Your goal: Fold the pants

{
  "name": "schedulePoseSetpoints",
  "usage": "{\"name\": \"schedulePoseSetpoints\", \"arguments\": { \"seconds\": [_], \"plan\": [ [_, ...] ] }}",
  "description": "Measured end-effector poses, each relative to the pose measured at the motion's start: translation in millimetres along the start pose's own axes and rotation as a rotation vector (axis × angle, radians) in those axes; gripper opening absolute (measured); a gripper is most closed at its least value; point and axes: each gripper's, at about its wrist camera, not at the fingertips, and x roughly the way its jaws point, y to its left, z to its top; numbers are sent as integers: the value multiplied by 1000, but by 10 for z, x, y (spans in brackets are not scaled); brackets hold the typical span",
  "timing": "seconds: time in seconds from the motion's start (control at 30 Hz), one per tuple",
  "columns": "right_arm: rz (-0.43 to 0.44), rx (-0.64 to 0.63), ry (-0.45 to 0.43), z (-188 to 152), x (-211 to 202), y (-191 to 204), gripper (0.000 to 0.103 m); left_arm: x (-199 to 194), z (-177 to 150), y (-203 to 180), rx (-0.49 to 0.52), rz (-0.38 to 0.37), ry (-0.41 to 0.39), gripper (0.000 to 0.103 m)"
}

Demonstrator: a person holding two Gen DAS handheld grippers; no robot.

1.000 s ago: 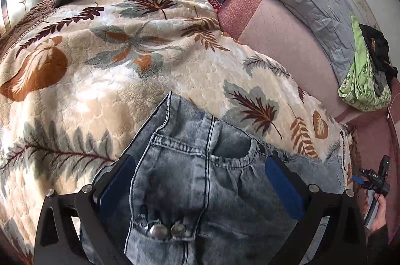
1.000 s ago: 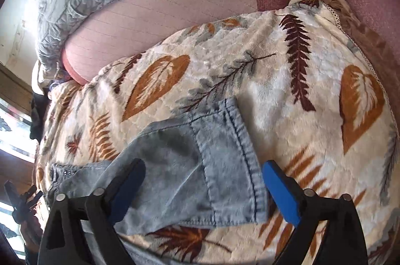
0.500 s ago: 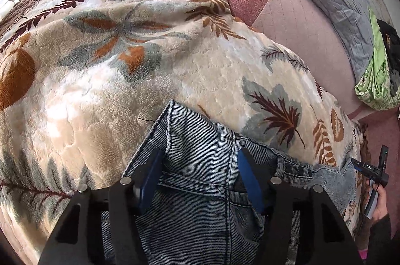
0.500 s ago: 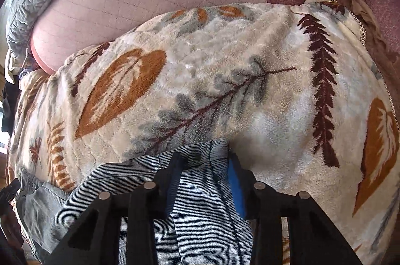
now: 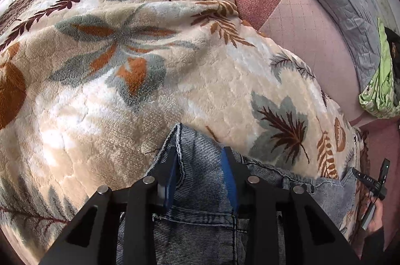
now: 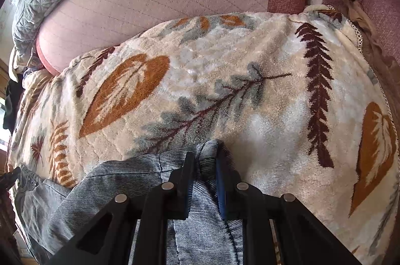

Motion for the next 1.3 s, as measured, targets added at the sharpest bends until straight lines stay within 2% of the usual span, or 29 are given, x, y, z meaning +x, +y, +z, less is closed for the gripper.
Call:
{"name": "schedulePoseSetpoints", "arguments": {
  "seconds": [0.03, 0.07, 0.1, 0.2, 0.27, 0.37, 0.43, 0.6, 0.7, 0.83, 0.9, 1.0, 1.1, 1.13, 1.17, 1.2, 1.23, 1.27, 1.3],
  "plan": [
    [-2, 1, 4, 0, 23, 1, 17, 18, 4, -18, 9, 12, 2, 33],
    [0, 1, 14, -4, 52, 4, 17, 31, 7, -35, 18, 29, 1, 14],
    [1, -3, 19, -8, 70, 12, 17, 55, 10, -47, 26, 54, 6, 3],
    [-10, 0, 0, -4, -2, 18, 15, 55, 32, -28, 7, 79, -7, 3],
    [-33, -8, -29, 9, -134, 35, 15, -1, 37, -87, 43, 112, -38, 3],
    [-50, -8, -111, 22, -490, 51, 14, -177, 43, -207, 95, 134, -101, 3],
    [-31, 6, -158, -30, -780, 47, 14, -331, 42, -286, 128, 139, -148, 3],
    [1, 21, -299, -399, -1579, 52, 14, -753, -63, -452, 216, 162, -285, 3],
    [16, 42, -385, -671, -1990, 35, 14, -1012, -196, -472, 241, 133, -362, 3],
    [22, 65, -419, -871, -2227, -33, 14, -1203, -248, -503, 251, 116, -433, 4],
    [51, 95, -405, -886, -2251, -62, 14, -1216, -196, -490, 234, 120, -452, 4],
    [45, 124, -336, -804, -2048, -108, 14, -978, -55, -430, 192, 144, -408, 7],
    [22, 148, -227, -539, -1454, -206, 17, -501, 79, -395, 171, 218, -334, 8],
    [1, 153, -154, -436, -1162, -231, 19, -314, 108, -391, 170, 262, -300, 12],
    [-10, 157, -90, -361, -860, -249, 23, -160, 116, -383, 170, 308, -276, 19],
    [-33, 140, -58, -331, -611, -250, 33, -30, 119, -368, 166, 335, -251, 24],
    [-95, 125, -21, -338, -394, -241, 39, 70, 115, -344, 153, 342, -216, 41],
    [-120, 128, 15, -376, -237, -251, 46, 120, 99, -320, 141, 335, -184, 54],
    [-97, 142, 11, -429, -197, -269, 46, 95, 68, -304, 134, 324, -186, 54]
  ]
}}
